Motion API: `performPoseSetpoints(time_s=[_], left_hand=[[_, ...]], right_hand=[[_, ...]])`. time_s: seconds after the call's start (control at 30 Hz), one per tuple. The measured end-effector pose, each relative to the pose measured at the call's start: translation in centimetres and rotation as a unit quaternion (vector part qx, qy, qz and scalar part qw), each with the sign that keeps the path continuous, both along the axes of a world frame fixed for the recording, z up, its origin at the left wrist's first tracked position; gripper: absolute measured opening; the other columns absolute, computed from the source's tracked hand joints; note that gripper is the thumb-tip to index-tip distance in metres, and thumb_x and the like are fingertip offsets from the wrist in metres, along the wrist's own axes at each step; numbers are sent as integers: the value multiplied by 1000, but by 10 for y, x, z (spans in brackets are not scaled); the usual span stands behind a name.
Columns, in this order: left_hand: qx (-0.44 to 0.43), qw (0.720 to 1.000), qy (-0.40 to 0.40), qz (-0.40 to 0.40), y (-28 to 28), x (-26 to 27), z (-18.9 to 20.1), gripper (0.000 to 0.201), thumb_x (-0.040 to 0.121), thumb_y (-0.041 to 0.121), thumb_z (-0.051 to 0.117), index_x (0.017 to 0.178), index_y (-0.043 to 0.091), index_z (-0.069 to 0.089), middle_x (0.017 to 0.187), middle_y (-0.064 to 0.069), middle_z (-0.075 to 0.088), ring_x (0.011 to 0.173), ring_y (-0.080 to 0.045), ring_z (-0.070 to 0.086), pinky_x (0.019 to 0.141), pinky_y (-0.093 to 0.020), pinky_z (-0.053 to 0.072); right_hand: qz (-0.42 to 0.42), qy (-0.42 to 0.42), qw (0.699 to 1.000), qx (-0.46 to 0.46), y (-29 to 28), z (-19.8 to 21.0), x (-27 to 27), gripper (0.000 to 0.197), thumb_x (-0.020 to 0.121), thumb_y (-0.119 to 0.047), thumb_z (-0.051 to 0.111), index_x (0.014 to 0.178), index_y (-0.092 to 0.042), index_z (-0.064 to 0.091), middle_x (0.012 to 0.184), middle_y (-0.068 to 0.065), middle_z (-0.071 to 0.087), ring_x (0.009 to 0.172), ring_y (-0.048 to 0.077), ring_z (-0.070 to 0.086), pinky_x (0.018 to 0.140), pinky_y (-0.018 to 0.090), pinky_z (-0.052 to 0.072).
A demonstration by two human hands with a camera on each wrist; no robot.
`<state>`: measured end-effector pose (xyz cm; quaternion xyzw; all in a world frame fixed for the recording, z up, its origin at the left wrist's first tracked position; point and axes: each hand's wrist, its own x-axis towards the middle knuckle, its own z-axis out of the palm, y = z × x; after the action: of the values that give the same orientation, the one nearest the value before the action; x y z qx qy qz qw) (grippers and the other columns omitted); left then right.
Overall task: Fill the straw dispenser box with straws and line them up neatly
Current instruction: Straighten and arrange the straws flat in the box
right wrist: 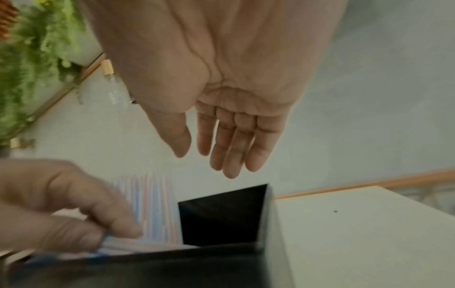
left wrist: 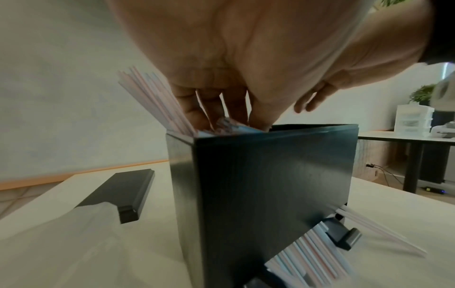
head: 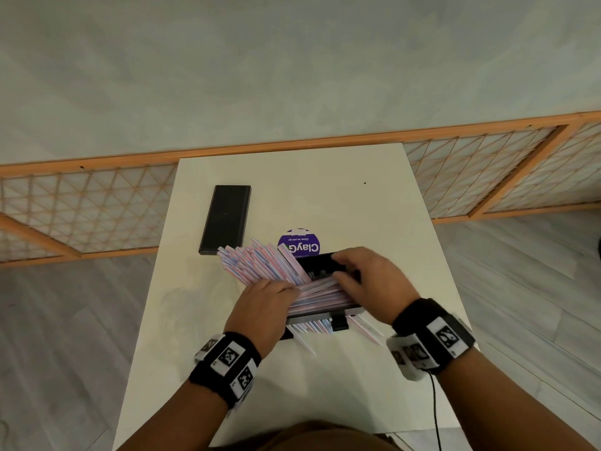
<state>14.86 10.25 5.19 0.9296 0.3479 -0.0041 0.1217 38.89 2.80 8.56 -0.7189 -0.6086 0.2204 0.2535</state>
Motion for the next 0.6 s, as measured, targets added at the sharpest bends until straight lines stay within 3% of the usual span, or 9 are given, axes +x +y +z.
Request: performPoseSetpoints(time_s=[0.1, 0.17, 0.3, 0.37, 0.5, 0.6], left_hand=[[10, 1000, -10, 12, 4, -8, -7, 45, 77, 8, 74, 118, 28, 74, 118, 9, 74, 101, -20, 66, 92, -39, 55], [19, 999, -22, 20, 5, -9, -7, 39, 75, 8, 78, 108, 27, 77, 109, 8, 77, 93, -21, 67, 85, -38, 57], [23, 998, -39, 31, 1, -6, -6, 29, 75, 5, 78, 96, 24, 78, 101, 7, 77, 86, -23, 65, 78, -38, 57], [24, 998, -37, 35, -3, -4, -5, 27, 74, 4, 79, 95, 22, 78, 100, 5, 77, 86, -24, 65, 76, -40, 58], [36, 998, -35, 45, -8, -3, -6, 25, 76, 8, 79, 97, 22, 76, 102, 6, 76, 89, -24, 65, 75, -41, 58], [34, 998, -30, 54, -12, -6, -11, 31, 81, 10, 76, 108, 24, 74, 114, 8, 73, 99, -23, 63, 80, -39, 57]], right_hand=[[-110, 15, 994, 11, -27, -3, 27, 17, 95, -31, 64, 111, -28, 67, 103, -13, 67, 81, 3, 64, 75, 25, 52], [-160, -5, 987, -33, -44, -18, 41, 17, 95, -32, 63, 110, -25, 68, 102, -10, 67, 77, 3, 61, 73, 26, 48], [-115, -60, 952, -276, -68, -73, 40, 47, 94, -52, 61, 129, -22, 60, 124, 2, 59, 102, 20, 64, 90, 33, 51], [-90, -42, 937, -335, -72, -97, 26, 58, 92, -59, 60, 136, -21, 56, 131, 4, 53, 110, 23, 64, 96, 34, 51], [-80, -33, 941, -326, -65, -126, 0, 47, 97, -49, 56, 134, -20, 55, 127, 5, 50, 107, 28, 65, 91, 36, 51], [-80, -55, 951, -293, -63, -137, -6, 29, 102, -37, 48, 126, -23, 58, 121, 4, 61, 105, 28, 65, 86, 35, 50]])
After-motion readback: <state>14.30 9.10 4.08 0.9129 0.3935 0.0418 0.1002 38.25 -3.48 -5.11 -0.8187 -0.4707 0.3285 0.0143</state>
